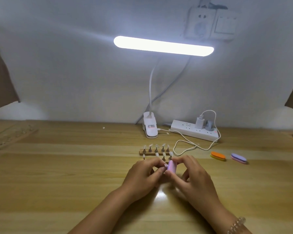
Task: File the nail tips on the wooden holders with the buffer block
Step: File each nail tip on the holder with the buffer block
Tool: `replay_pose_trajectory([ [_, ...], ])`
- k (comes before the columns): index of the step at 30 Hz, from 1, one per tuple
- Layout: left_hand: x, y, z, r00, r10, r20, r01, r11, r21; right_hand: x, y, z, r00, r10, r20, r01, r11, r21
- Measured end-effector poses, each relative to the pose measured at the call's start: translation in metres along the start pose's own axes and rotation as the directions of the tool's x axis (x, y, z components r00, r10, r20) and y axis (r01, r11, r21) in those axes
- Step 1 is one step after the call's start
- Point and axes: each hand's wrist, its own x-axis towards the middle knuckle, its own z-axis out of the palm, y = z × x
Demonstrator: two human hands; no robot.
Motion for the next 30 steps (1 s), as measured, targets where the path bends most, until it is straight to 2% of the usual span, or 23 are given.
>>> replay_pose_trajectory([
  [3, -0.0006, -0.0001, 0.0005, 1.000, 0.024, 0.018, -0.024, 1.000, 0.016, 0.0012, 0.0007, 0.0000, 1.000, -0.024, -0.012, 0.023, 0.997, -0.077],
  [5, -0.0003, -0.0001, 0.0006, 0.999, 0.038, 0.023, -0.038, 0.999, 0.027, 0.0000, -0.0017, 0.0005, 0.999, -0.047, -0.013, 0.047, 0.998, -0.048],
  [8, 0.0012, 0.0006, -0.0006, 0.999, 0.012, -0.034, -0.014, 0.997, -0.073, 0.0024, 0.0012, 0.0017, 0.999, 0.010, -0.030, -0.010, 1.000, 0.021],
  [14, 0.0019, -0.0011, 0.0003, 0.999, -0.007, -0.036, 0.005, 0.998, -0.062, -0.0045, 0.0062, 0.0054, 0.989, -0.057, 0.135, 0.073, 0.990, -0.117],
  [18, 0.0026, -0.0029, 0.0004, 0.999, -0.008, -0.037, 0.007, 1.000, -0.011, -0.0007, 0.0059, 0.0006, 0.999, -0.001, 0.037, 0.002, 1.000, -0.022],
  [22, 0.0015, -0.0041, 0.0018, 1.000, 0.014, -0.006, -0.014, 0.998, 0.055, -0.0026, -0.0003, -0.0011, 0.995, -0.086, 0.051, 0.089, 0.995, -0.055],
  [26, 0.0008, -0.0047, 0.0015, 1.000, 0.012, 0.006, -0.012, 0.998, 0.057, 0.0018, 0.0041, -0.0015, 1.000, -0.002, -0.030, 0.001, 1.000, -0.031],
  [30, 0.0005, -0.0053, 0.0014, 1.000, 0.010, 0.011, -0.011, 0.998, 0.057, -0.0048, -0.0024, -0.0014, 0.995, -0.088, 0.040, 0.090, 0.995, -0.050],
])
